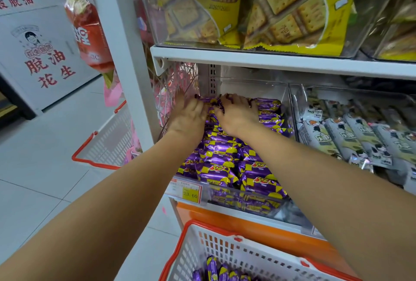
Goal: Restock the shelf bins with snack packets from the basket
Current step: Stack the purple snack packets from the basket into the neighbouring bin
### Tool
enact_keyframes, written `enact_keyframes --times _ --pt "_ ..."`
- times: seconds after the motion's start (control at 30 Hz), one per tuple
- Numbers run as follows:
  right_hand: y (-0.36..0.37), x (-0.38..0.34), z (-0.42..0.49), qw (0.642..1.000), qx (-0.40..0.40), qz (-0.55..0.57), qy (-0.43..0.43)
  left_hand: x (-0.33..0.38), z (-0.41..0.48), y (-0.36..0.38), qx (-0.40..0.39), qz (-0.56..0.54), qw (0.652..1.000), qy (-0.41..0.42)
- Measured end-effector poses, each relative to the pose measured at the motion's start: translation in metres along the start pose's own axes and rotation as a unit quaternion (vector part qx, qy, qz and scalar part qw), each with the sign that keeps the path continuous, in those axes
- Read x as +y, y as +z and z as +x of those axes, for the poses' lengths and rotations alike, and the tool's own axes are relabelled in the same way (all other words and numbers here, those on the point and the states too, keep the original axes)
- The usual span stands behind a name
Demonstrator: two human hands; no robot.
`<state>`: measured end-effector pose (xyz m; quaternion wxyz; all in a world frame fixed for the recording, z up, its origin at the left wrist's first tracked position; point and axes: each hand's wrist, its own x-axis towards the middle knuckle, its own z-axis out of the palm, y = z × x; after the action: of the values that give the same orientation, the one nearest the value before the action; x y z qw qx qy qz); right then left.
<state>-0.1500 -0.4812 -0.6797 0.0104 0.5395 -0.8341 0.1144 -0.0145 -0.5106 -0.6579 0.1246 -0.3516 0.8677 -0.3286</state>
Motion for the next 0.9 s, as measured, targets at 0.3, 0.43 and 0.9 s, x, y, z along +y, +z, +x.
enact_keyframes --times 0.3,0.43,0.9 --pt "0.002 -0.001 -0.001 1.0 -0.003 -0.024 -0.002 0.002 0.012 0.009 0.026 -0.183 0.983 0.016" --pt "0.0 0.0 0.0 1.0 -0.015 -0.019 0.001 0.001 0.013 0.013 -0.026 -0.44 0.897 -0.015" --pt "0.002 0.001 0.0 0.998 0.013 0.058 0.019 0.011 0.04 0.019 -0.091 -0.854 0.479 -0.182"
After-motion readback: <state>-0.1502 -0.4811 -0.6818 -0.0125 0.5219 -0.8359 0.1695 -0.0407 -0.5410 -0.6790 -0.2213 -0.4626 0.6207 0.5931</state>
